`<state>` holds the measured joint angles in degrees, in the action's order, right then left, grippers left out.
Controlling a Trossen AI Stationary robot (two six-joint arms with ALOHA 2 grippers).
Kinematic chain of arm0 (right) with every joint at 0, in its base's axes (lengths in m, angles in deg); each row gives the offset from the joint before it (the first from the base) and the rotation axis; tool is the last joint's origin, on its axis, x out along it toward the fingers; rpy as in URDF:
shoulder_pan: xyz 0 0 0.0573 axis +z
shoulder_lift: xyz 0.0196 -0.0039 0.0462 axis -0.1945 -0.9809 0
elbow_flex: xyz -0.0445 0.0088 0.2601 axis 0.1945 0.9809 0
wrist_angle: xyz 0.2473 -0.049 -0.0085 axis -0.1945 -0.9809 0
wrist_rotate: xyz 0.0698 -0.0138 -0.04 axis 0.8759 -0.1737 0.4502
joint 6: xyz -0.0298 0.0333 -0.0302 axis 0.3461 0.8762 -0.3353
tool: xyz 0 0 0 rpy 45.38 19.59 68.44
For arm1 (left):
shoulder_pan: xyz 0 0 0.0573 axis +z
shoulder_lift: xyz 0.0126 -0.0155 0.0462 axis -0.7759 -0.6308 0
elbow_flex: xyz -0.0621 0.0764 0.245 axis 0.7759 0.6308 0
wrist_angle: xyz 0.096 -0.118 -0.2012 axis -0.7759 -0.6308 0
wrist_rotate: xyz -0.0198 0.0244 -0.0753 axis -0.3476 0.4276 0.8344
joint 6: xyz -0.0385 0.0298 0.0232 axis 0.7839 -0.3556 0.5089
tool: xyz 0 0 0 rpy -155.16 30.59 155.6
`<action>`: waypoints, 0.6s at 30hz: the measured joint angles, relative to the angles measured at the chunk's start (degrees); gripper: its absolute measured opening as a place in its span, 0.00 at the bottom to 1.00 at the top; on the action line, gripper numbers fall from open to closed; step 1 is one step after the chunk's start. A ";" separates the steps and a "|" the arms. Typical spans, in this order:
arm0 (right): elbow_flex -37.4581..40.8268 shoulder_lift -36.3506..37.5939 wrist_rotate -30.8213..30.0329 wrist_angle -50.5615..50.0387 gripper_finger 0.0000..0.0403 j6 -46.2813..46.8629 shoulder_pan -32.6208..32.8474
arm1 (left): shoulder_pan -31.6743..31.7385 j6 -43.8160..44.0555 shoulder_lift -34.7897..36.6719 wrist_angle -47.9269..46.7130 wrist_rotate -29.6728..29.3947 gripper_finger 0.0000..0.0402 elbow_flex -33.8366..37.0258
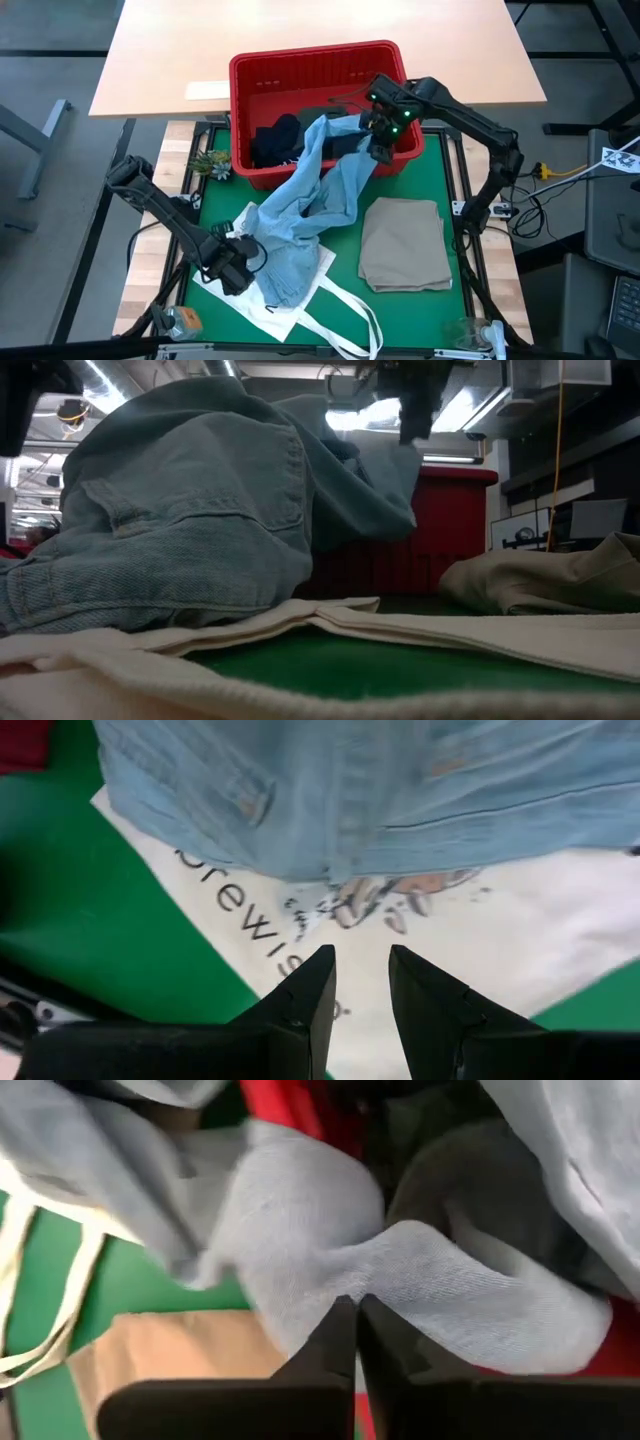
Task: Fold Laundry from Bin
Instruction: Fold the light blue pants
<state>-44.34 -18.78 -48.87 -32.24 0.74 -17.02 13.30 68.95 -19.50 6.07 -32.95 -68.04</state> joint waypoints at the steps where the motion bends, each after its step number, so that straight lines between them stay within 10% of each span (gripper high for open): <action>1: -1.76 0.05 0.00 -1.29 0.03 0.42 0.68 | -0.32 0.45 0.00 0.18 -0.01 0.23 -0.40; 18: -16.07 4.82 -10.35 -10.36 0.01 13.70 22.69 | -0.84 5.64 -0.15 26.61 -9.94 0.23 0.07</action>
<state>-60.41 -13.97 -59.23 -42.60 14.43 5.67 12.46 74.59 -19.65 32.68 -42.89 -67.97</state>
